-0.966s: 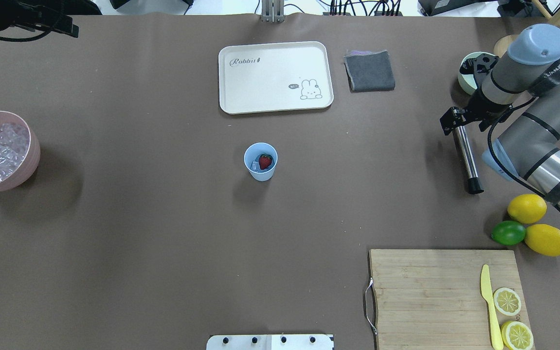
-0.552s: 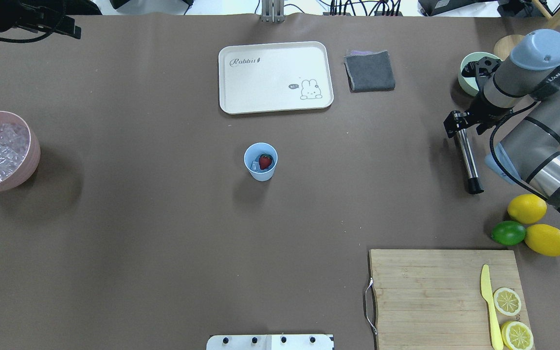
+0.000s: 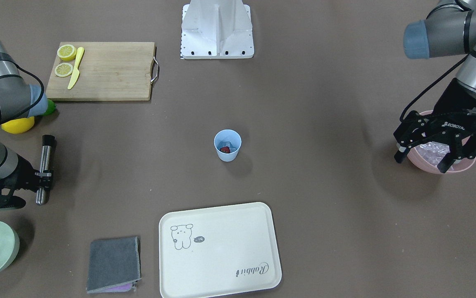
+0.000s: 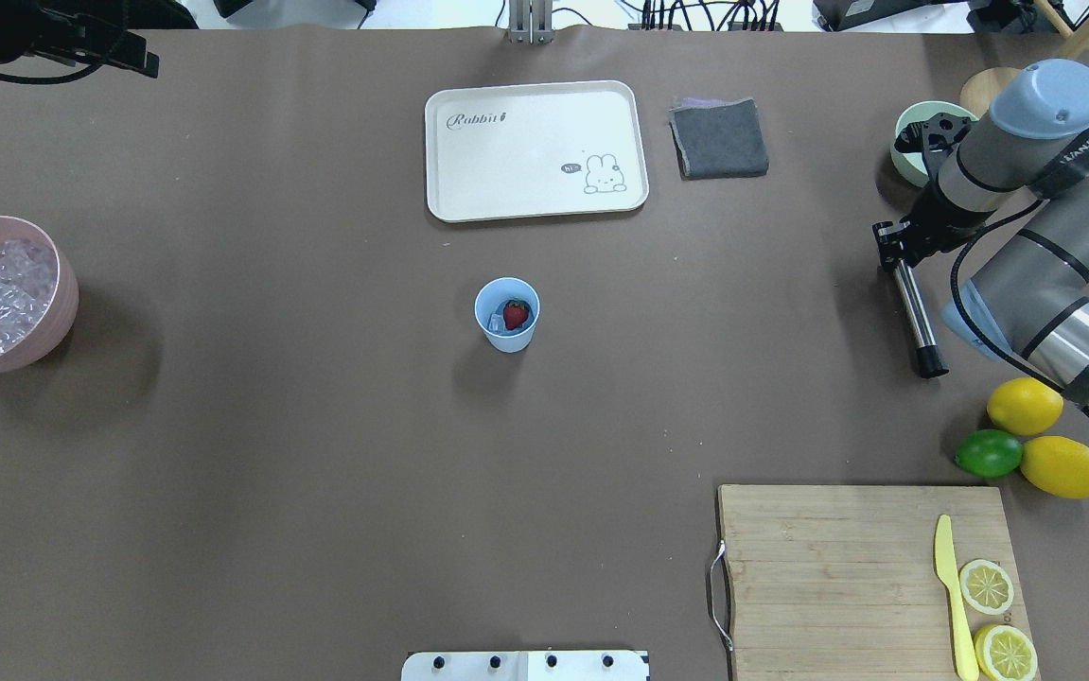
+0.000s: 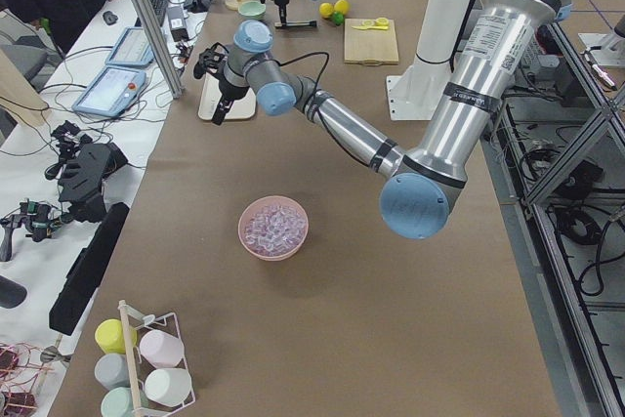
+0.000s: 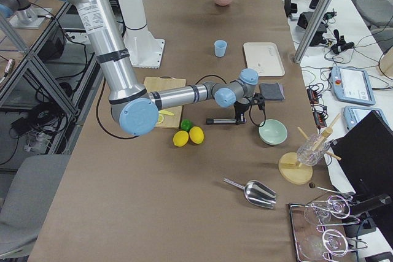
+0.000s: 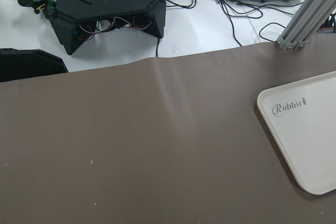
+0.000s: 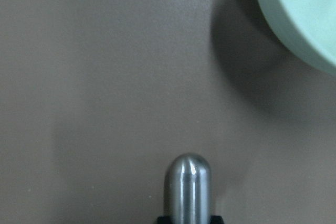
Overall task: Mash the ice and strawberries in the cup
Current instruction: 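Grasp the steel muddler upright with the right gripper, then lift the muddler and lower its tip into the blue cup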
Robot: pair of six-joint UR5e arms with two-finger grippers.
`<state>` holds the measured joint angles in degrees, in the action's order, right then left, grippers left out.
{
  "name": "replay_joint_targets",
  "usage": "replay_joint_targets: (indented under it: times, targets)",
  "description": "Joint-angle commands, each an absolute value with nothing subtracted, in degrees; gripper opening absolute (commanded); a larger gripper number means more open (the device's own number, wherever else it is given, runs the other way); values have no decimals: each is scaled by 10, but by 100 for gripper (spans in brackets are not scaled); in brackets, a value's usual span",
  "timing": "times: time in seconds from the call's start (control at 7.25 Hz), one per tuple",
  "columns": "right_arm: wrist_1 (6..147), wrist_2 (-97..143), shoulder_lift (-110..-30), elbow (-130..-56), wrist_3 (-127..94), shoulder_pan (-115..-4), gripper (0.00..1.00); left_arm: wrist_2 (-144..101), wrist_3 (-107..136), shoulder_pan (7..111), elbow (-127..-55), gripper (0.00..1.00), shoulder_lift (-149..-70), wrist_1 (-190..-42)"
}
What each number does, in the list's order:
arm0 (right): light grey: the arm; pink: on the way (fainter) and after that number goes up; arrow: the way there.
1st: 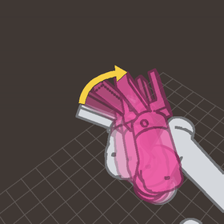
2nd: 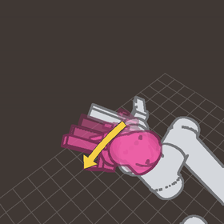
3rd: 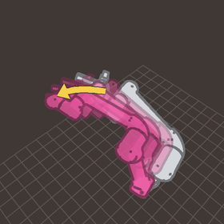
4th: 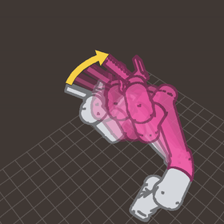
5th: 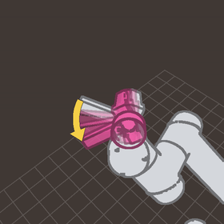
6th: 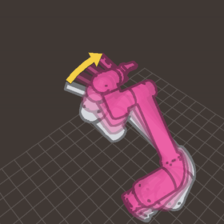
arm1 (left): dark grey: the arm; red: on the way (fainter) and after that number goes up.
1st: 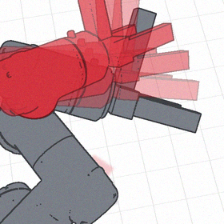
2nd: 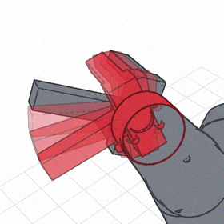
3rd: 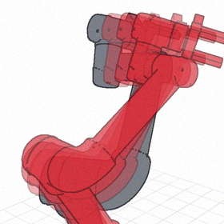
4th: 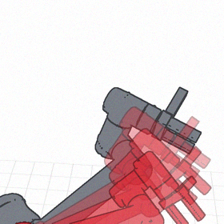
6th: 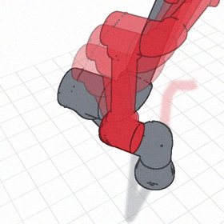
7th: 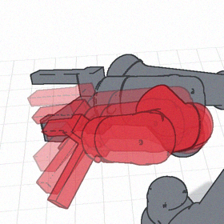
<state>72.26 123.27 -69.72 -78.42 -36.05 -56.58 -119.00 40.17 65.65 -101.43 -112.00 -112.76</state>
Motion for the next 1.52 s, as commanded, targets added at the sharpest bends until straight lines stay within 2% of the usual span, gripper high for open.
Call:
replay_joint_targets:
  times: [0.0, 0.55, 1.1, 1.38]
  targets:
    - [728, 1237, -693, -820, -362, -590, 0, -1192, 402, 658, -1013, 98, -1122, -1128]
    - [729, 1231, -683, -915, -386, -598, 0, -1213, 342, 732, -1006, 98, -1108, -1077]
    - [700, 1221, -642, -1029, -376, -583, 0, -1216, 334, 827, -1013, 98, -974, -1083]
    - [637, 1209, -620, -1029, -378, -555, 0, -1214, 363, 839, -1011, 98, -940, -1079]
